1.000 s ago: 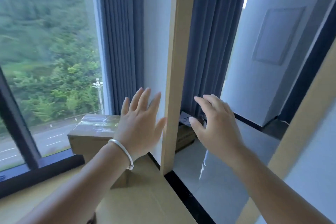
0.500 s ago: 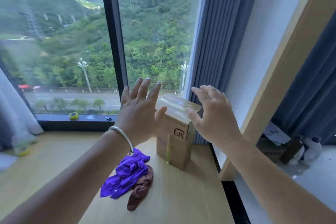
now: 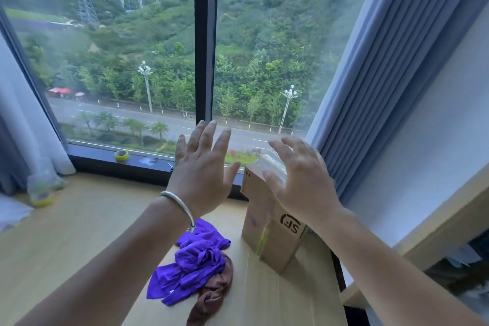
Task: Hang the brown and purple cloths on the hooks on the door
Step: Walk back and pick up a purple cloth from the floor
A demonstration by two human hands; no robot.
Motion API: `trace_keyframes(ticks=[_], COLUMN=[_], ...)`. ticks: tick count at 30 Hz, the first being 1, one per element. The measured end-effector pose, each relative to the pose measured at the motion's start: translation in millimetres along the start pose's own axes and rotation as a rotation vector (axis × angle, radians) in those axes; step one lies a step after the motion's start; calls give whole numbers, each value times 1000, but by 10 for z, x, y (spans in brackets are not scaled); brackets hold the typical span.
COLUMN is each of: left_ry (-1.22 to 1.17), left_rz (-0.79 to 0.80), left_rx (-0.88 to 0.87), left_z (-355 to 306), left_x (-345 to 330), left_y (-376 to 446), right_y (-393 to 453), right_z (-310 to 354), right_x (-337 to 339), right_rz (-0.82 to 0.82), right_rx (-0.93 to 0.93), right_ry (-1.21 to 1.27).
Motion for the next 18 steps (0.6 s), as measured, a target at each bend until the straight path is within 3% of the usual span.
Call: trace_keyframes(ticks=[18], left_ry=[29], left_rz=[59], left_rx=[318], left_z=[1269], left_x=[-1140], left_y=[837], right_y=[1595], right_z=[-112], right_x=[-1903], right_rz=[250], right_rx=[228], right_ry=[208])
Point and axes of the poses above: each hand's wrist, its own y-axis towards the middle knuckle, its own x-axis out of the back of the hand, z = x × y, the point moved 2 cm from there along y, towards the middle knuckle, and after that the axes turned 1 degree about y, right-handed, at the moved point
